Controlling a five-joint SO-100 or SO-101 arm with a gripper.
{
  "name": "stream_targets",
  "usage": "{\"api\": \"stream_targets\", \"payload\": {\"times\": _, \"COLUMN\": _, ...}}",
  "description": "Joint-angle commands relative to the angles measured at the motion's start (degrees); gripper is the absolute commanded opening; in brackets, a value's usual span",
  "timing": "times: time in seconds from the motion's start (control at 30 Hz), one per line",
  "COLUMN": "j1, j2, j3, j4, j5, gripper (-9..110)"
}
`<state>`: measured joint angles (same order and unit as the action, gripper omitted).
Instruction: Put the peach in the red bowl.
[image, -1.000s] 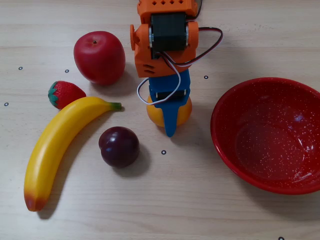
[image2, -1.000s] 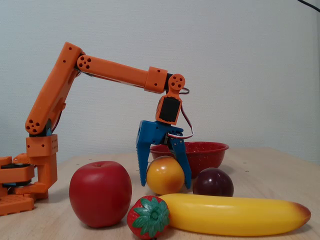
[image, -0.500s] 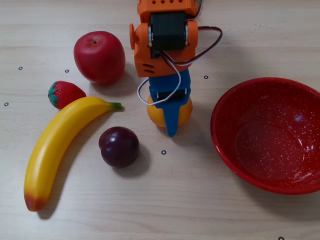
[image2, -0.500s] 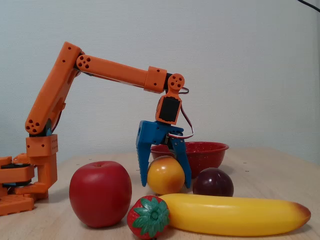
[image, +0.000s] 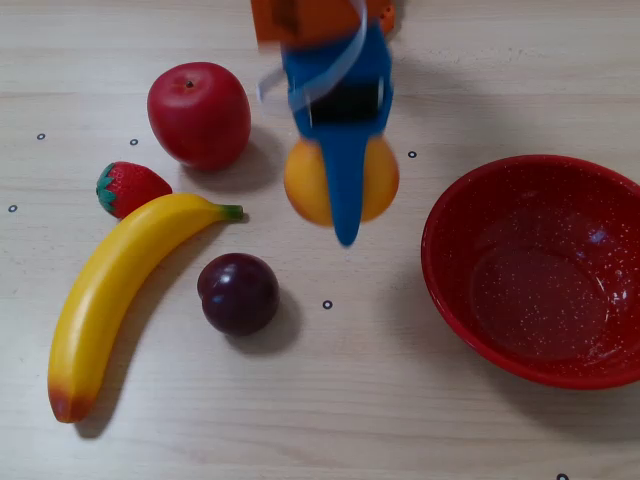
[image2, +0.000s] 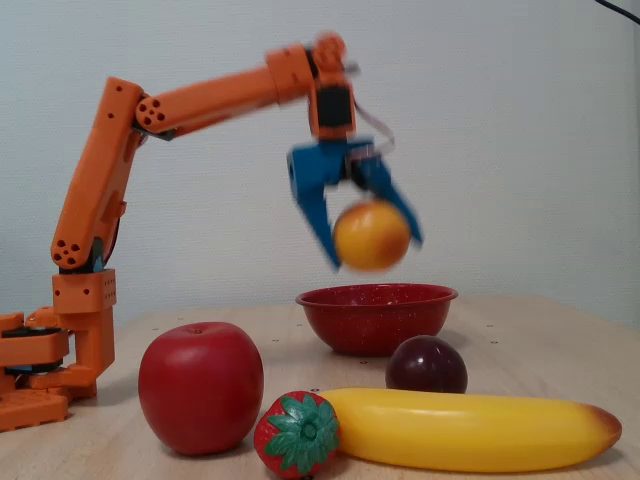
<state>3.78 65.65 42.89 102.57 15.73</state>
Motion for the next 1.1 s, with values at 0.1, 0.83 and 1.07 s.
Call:
{"api": "stream_targets", "payload": {"times": 0.1, "j1": 9.8, "j2": 8.1, "j3": -11.8, "j4": 8.5, "j5": -4.8, "gripper": 0}}
{"api": "stream_targets", "payload": {"times": 0.83, "j1": 27.7, "j2": -26.4, "j3": -30.6, "j4": 0.2, "j5": -9.7, "gripper": 36}}
{"api": "stream_targets", "payload": {"times": 1.07, "j1": 26.8, "j2": -30.9, "j3": -34.9, "j4": 0.2, "j5": -9.0, "gripper": 45}}
